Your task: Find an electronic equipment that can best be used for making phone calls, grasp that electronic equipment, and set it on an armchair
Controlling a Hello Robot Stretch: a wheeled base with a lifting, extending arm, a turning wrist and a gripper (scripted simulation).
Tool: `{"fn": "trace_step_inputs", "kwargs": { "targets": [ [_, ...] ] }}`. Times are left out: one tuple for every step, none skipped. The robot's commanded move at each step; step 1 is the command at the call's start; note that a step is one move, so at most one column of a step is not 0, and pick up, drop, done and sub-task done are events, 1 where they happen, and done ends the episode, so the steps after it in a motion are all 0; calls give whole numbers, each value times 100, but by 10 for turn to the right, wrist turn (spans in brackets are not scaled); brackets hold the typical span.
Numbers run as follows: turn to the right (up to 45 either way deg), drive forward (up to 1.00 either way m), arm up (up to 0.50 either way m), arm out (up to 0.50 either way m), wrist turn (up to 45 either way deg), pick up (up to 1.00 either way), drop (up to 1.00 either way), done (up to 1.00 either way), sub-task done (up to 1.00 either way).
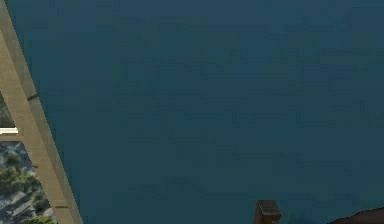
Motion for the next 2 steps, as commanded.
{"fn": "trace_step_inputs", "kwargs": {
  "targets": [
    [0, 0, 0, 0, 240, 0, 0, 0, 0],
    [0, 0, -30, 0, 0, 0, 0, 0, 0]
  ]
}}
